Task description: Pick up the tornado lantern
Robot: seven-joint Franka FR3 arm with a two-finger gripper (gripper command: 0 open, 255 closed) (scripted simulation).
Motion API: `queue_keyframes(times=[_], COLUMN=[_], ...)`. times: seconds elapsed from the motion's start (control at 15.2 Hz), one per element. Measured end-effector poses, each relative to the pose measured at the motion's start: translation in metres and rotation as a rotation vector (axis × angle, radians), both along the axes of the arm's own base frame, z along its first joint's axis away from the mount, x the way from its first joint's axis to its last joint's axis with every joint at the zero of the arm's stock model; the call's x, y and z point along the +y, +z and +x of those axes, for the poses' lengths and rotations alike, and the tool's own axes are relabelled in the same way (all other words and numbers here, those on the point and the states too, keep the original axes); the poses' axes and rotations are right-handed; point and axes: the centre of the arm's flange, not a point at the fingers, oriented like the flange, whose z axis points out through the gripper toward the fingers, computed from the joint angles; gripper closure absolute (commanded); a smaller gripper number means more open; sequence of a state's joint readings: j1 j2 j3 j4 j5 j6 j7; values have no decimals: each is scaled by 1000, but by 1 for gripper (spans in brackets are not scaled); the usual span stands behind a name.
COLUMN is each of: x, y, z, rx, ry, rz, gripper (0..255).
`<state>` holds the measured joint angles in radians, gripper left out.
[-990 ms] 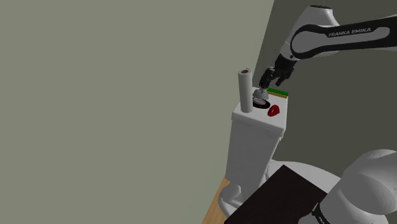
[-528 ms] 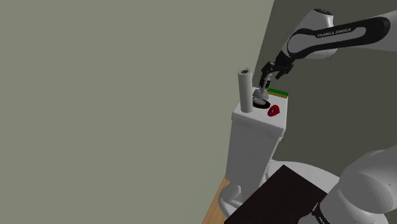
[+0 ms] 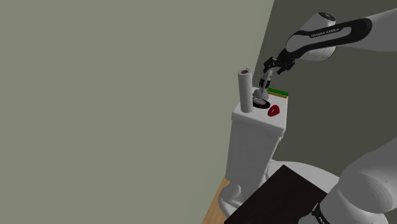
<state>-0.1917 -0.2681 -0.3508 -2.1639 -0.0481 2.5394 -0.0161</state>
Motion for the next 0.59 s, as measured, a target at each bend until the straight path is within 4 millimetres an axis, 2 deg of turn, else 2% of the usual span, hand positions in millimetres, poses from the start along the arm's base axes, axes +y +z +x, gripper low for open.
queue_keyframes(times=[0.4, 0.46, 0.59], x=[-3, -2, -2], y=[-31, -32, -33], z=[1, 1, 2], rx=[-4, -4, -4], ry=[-3, -3, -3], rz=[0, 0, -1], gripper=[0, 255, 255])
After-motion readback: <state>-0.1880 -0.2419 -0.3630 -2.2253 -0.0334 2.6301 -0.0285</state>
